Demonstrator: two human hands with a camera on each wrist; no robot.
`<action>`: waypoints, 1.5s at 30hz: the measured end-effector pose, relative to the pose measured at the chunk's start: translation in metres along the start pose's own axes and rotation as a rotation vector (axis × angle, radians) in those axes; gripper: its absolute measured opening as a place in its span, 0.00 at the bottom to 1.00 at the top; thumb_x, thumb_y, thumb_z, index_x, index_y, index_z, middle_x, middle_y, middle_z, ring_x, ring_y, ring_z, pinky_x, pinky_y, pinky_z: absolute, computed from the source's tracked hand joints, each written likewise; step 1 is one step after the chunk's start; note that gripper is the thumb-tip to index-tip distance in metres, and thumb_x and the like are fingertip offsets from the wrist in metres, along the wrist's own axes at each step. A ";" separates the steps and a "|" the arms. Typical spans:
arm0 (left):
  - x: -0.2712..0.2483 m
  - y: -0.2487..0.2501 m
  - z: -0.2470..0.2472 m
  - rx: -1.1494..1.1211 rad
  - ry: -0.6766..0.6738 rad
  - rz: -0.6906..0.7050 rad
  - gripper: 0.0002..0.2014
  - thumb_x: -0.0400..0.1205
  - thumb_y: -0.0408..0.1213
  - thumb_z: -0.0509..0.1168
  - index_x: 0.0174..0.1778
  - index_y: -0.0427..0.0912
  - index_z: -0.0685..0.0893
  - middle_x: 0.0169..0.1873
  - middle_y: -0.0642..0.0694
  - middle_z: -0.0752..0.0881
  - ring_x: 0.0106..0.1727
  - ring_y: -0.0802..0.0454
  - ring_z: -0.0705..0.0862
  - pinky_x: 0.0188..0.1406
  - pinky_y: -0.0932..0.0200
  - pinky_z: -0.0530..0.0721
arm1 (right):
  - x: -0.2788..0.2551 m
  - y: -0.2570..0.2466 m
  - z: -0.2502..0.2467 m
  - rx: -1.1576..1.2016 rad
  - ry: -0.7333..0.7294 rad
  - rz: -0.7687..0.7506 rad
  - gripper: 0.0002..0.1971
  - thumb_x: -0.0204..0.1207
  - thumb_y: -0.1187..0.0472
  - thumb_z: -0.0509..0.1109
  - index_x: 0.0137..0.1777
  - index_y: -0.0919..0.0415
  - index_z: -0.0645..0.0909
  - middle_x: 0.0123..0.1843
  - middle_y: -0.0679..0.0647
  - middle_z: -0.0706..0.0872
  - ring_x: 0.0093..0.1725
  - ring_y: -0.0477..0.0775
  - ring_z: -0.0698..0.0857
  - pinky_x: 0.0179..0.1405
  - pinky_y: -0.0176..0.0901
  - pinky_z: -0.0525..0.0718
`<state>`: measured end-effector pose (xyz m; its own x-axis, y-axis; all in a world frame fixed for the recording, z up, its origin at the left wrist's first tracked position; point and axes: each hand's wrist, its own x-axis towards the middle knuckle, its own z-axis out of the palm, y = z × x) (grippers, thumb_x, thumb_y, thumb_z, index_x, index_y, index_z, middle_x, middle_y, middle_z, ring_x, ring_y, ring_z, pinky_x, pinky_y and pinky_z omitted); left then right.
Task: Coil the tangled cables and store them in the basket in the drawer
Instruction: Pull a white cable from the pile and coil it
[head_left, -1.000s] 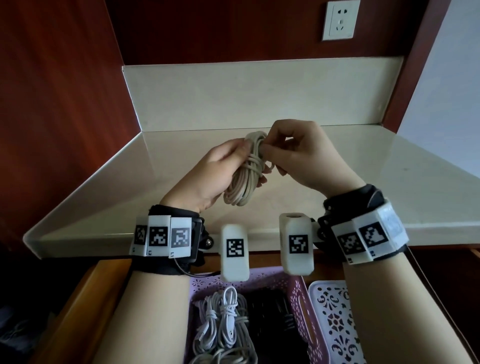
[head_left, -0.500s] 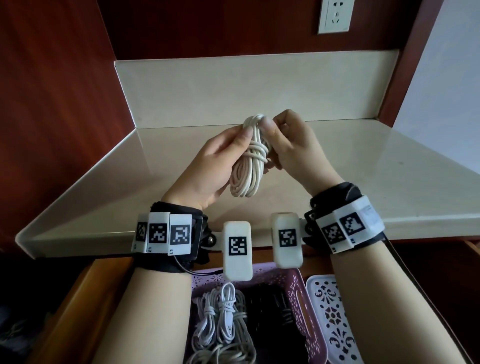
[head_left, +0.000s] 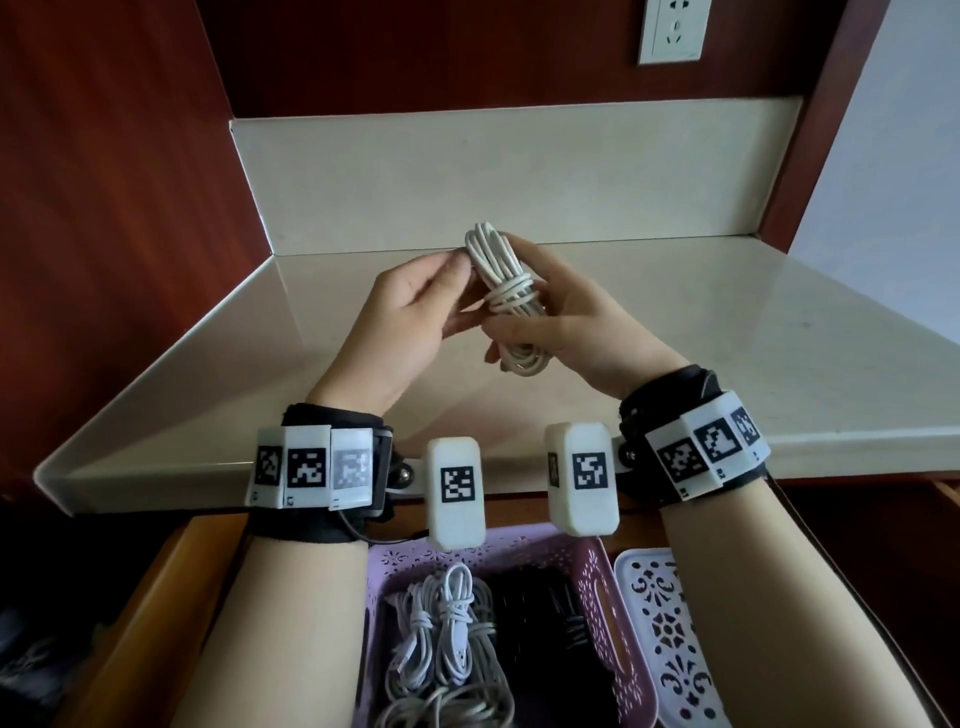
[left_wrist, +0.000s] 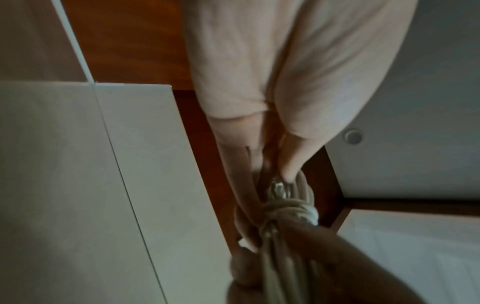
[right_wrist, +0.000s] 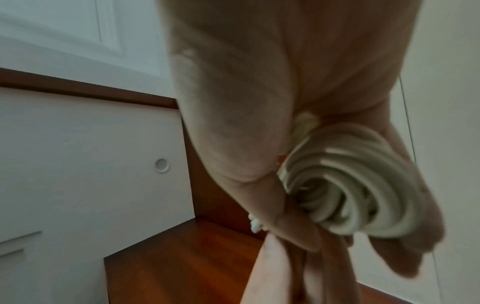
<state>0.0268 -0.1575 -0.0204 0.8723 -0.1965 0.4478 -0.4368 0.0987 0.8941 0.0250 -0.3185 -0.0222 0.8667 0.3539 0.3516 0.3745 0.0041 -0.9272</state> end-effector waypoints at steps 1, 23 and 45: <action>0.000 -0.002 -0.002 0.091 -0.038 0.027 0.12 0.87 0.30 0.57 0.55 0.44 0.85 0.52 0.46 0.89 0.58 0.49 0.87 0.55 0.58 0.85 | 0.000 0.000 -0.001 0.001 0.009 0.025 0.35 0.73 0.80 0.68 0.78 0.58 0.66 0.47 0.63 0.83 0.35 0.64 0.84 0.34 0.49 0.84; 0.003 0.012 -0.032 0.606 0.001 -0.119 0.05 0.80 0.43 0.69 0.43 0.48 0.89 0.24 0.44 0.88 0.21 0.54 0.83 0.20 0.66 0.76 | 0.002 -0.004 0.020 0.003 0.033 0.215 0.18 0.62 0.73 0.67 0.54 0.69 0.77 0.35 0.64 0.77 0.20 0.61 0.79 0.19 0.42 0.75; -0.050 0.041 -0.043 0.871 -0.179 -0.376 0.17 0.75 0.50 0.73 0.39 0.36 0.90 0.33 0.41 0.84 0.35 0.49 0.74 0.38 0.58 0.70 | -0.057 -0.010 0.043 -0.089 -0.171 0.421 0.21 0.74 0.63 0.73 0.63 0.69 0.70 0.51 0.69 0.88 0.42 0.62 0.88 0.40 0.50 0.85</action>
<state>-0.0255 -0.1017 -0.0064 0.9735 -0.2206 0.0608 -0.2084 -0.7450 0.6337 -0.0418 -0.2986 -0.0388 0.8852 0.4571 -0.0864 0.0350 -0.2506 -0.9675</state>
